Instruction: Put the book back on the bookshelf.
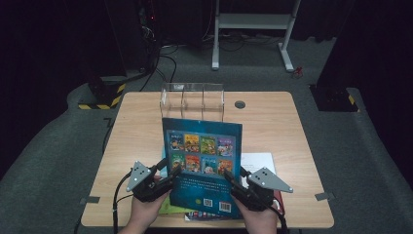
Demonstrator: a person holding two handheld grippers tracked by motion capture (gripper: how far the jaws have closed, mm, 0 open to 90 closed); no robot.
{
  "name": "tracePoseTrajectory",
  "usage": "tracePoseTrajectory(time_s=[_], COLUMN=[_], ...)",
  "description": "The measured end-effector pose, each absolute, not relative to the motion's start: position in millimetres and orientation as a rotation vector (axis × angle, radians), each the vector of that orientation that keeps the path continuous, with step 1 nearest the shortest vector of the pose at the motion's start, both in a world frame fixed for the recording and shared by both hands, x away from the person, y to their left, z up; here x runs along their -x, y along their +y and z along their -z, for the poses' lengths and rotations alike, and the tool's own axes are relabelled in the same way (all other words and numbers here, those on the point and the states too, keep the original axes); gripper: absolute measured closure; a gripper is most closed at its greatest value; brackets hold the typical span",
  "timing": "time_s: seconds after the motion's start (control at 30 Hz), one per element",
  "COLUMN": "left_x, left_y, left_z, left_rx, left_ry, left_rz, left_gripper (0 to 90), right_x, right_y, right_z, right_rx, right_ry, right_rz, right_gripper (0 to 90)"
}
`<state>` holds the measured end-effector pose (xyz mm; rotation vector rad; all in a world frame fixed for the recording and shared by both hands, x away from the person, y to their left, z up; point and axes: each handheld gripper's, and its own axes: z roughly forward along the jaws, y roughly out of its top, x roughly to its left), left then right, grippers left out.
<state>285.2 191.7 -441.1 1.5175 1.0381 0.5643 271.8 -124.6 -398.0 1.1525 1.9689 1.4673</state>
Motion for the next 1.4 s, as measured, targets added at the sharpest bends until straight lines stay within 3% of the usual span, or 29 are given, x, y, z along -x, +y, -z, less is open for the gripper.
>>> tracePoseTrajectory(time_s=[1.13,1.4], left_x=[-294.3,-294.7], left_y=[197.5,197.1], left_z=[431.5,434.1], left_rx=[-1.46,-1.477], left_ry=[1.011,0.95], left_rz=[-0.683,-0.693], left_gripper=[52.8,56.2], right_x=[-280.0,-279.2], right_y=[-115.1,-125.9], right_z=[380.3,389.9], right_rx=[-0.996,-0.984], right_ry=[1.882,1.877], right_rz=[-1.523,-1.581], right_gripper=[63.1,63.3])
